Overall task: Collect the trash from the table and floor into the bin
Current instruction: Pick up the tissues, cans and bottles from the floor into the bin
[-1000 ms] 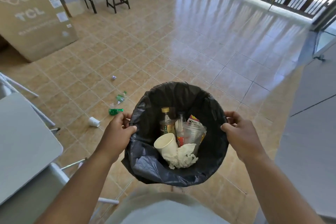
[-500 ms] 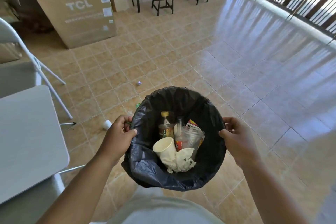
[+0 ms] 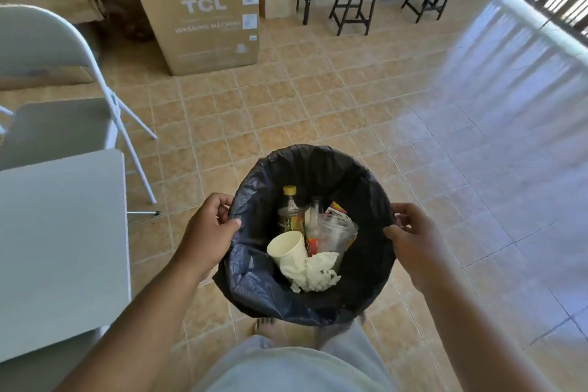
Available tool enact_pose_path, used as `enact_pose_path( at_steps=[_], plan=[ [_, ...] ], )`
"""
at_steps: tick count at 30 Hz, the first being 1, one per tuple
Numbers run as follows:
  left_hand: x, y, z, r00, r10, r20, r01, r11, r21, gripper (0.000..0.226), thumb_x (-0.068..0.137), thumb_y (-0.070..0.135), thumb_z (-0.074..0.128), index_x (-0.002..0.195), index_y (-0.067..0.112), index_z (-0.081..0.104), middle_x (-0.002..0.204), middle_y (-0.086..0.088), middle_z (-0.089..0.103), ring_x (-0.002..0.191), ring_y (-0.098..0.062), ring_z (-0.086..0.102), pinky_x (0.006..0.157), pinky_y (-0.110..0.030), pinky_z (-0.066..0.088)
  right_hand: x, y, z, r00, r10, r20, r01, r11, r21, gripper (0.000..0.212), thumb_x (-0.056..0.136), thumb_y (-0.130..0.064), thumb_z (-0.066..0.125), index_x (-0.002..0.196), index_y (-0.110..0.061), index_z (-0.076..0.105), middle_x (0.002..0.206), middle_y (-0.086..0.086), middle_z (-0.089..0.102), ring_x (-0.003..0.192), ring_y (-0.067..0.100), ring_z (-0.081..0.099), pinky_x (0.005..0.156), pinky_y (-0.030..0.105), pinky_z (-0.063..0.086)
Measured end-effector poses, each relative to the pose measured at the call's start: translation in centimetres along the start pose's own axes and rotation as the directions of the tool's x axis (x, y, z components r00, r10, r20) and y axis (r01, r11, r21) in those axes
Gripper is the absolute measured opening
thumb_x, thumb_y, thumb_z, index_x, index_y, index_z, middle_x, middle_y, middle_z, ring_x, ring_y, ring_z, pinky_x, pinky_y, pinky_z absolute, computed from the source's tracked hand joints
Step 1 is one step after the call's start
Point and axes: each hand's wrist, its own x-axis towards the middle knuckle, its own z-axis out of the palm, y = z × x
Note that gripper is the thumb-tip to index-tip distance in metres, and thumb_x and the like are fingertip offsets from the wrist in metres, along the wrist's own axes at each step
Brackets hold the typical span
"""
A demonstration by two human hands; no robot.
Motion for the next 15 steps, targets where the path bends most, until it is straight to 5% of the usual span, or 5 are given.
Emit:
enact_pose_path(
  at_steps=[3, 8, 15],
  plan=[
    [1.1, -0.1, 0.1, 0.994, -0.042, -0.102, 0.041, 0.999, -0.011, 0.033, 0.084, 0.007, 0.064, 0.09, 0.039, 0.056, 0.075, 0.0, 0.054, 0.071, -0.022, 0.055, 0.07, -0.036, 0.046, 4.6, -2.0, 1.0, 0.994, -0.065, 0.093, 0.069, 0.997, -0.037, 0.04, 0.086, 0.0, 0.061, 0.093, -0.039, 0.063, 0.087, -0.012, 0.067, 0.07, 0.007, 0.07, 0.05, 0.023, 0.052],
    [0.7, -1.0, 1.2, 0.94, -0.181, -0.289, 0.164, 0.983, -0.083, 0.034, 0.083, 0.008, 0.063, 0.093, 0.04, 0.055, 0.085, -0.013, 0.061, 0.082, -0.037, 0.062, 0.078, -0.054, 0.052, 11.6, -4.9, 3.6, 0.93, -0.131, 0.342, 0.18, 0.977, -0.114, 0.042, 0.083, 0.003, 0.06, 0.097, -0.035, 0.065, 0.094, -0.002, 0.07, 0.075, 0.013, 0.071, 0.066, 0.039, 0.062],
    [-2.1, -3.2, 6.0, 0.727, -0.397, -0.561, 0.344, 0.917, -0.204, 0.033, 0.086, 0.01, 0.066, 0.097, 0.039, 0.053, 0.077, -0.004, 0.058, 0.07, -0.023, 0.058, 0.069, -0.039, 0.046, 20.0, -7.6, 9.0, 0.694, -0.155, 0.703, 0.382, 0.907, -0.178, 0.04, 0.084, -0.002, 0.061, 0.101, -0.038, 0.063, 0.094, -0.003, 0.071, 0.086, 0.024, 0.071, 0.08, 0.054, 0.059]
  ],
)
